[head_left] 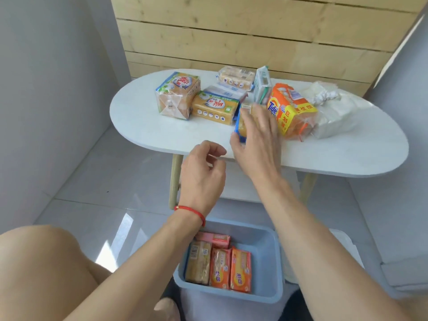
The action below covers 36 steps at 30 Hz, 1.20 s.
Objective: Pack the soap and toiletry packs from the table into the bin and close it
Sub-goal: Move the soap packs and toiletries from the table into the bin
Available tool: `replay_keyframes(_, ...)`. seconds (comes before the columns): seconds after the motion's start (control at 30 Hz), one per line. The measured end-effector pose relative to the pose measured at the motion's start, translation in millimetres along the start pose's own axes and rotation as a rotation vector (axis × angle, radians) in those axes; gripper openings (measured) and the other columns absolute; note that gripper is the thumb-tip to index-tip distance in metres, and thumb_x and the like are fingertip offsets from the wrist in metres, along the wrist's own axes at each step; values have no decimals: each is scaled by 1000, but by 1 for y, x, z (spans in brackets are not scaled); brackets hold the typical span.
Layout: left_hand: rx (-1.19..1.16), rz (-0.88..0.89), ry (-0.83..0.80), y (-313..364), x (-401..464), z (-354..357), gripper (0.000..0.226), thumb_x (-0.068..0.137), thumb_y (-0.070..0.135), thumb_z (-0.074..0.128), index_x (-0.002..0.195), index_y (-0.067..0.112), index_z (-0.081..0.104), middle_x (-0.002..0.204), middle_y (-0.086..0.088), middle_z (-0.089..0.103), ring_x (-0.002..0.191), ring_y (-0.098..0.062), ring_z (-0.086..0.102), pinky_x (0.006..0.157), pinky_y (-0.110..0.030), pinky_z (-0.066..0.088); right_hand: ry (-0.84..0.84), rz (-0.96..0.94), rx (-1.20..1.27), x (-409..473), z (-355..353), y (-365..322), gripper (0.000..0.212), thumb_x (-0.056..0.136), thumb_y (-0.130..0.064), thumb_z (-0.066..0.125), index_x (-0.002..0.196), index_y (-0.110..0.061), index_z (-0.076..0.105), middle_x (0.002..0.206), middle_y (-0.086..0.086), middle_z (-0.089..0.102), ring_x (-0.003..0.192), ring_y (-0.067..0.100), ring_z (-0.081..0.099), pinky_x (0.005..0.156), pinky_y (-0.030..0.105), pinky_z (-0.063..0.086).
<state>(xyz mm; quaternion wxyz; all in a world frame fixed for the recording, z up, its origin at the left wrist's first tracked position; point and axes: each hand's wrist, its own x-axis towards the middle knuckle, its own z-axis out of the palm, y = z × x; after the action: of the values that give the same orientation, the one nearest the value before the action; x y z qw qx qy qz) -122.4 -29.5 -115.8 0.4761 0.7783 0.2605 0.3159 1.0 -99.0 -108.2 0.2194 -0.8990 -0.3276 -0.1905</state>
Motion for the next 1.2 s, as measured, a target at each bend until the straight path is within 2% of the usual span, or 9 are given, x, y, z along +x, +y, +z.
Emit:
replay_keyframes(0.1, -111, -163, -30, -5, -7, 6, 24, 81, 3, 51, 87, 19, 68, 83, 8, 71, 78, -9, 63, 75, -28, 53, -175, 2, -86, 10, 4, 7, 54, 98, -47, 54, 143, -17, 52, 152, 4, 49, 146, 31, 31, 117, 40, 32)
replay_keyframes(0.27, -224, -334, -90, -11, -12, 12, 19, 88, 8, 54, 91, 10, 73, 84, -5, 72, 79, -22, 68, 82, -39, 58, 82, 28, 3, -28, -10, 0, 25, 89, -31, 69, 108, -15, 65, 112, 5, 65, 112, 35, 52, 82, 50, 52)
replay_keyframes(0.4, -696, -620, -335, -9, -15, 14, 31, 94, 31, 61, 101, 4, 75, 89, -14, 75, 73, -20, 71, 64, -30, 60, 169, -62, 324, -80, -16, 5, 31, 78, -18, 69, 108, -12, 66, 120, 7, 60, 116, 30, 54, 96, 42, 50)
replay_keyframes(0.5, -740, -571, -427, -26, -24, 12, 34, 94, 34, 64, 113, 7, 72, 96, -10, 75, 83, -22, 72, 70, -32, 60, 53, -114, 497, -122, -11, 6, 48, 77, -26, 72, 120, -9, 61, 136, 9, 47, 129, 28, 48, 106, 36, 45)
replay_keyframes(0.67, -549, -714, -637, -81, -54, 9, 37, 94, 32, 64, 121, 7, 66, 113, -16, 74, 102, -31, 72, 87, -45, 59, -307, 485, 791, -172, 15, 34, 51, 95, -48, 62, 138, -23, 48, 132, 0, 60, 117, 15, 63, 94, 44, 58)
replay_keyframes(0.73, -491, -832, -646, -97, -70, 17, 37, 95, 34, 62, 119, 5, 66, 109, -15, 76, 100, -29, 74, 90, -46, 59, -650, 704, 887, -186, 32, 47, 36, 95, -53, 60, 123, -32, 64, 112, -5, 76, 100, 14, 74, 90, 50, 61)
replay_keyframes(0.83, 75, -675, -635, -124, -77, 20, 36, 94, 44, 59, 104, 13, 75, 89, -3, 77, 80, -16, 72, 80, -32, 61, -770, 838, 789, -207, 59, 62, 25, 97, -45, 62, 100, -24, 74, 93, -5, 80, 87, 15, 77, 89, 52, 61)
replay_keyframes(0.97, 821, -422, -508, -169, -77, -2, 25, 95, 19, 51, 109, 4, 66, 113, -18, 62, 104, -33, 58, 88, -35, 47, -882, 848, 407, -232, 95, 75, 30, 94, -35, 57, 97, -9, 71, 95, 7, 77, 90, 28, 72, 84, 44, 59)
replay_keyframes(1.2, 846, -553, -649, -192, -96, -4, 39, 98, 15, 46, 134, 6, 34, 116, -22, 62, 106, -39, 62, 86, -44, 51, -1016, 766, 343, -251, 141, 52, 23, 102, -16, 51, 113, -2, 65, 115, 14, 69, 111, 33, 65, 79, 29, 45)
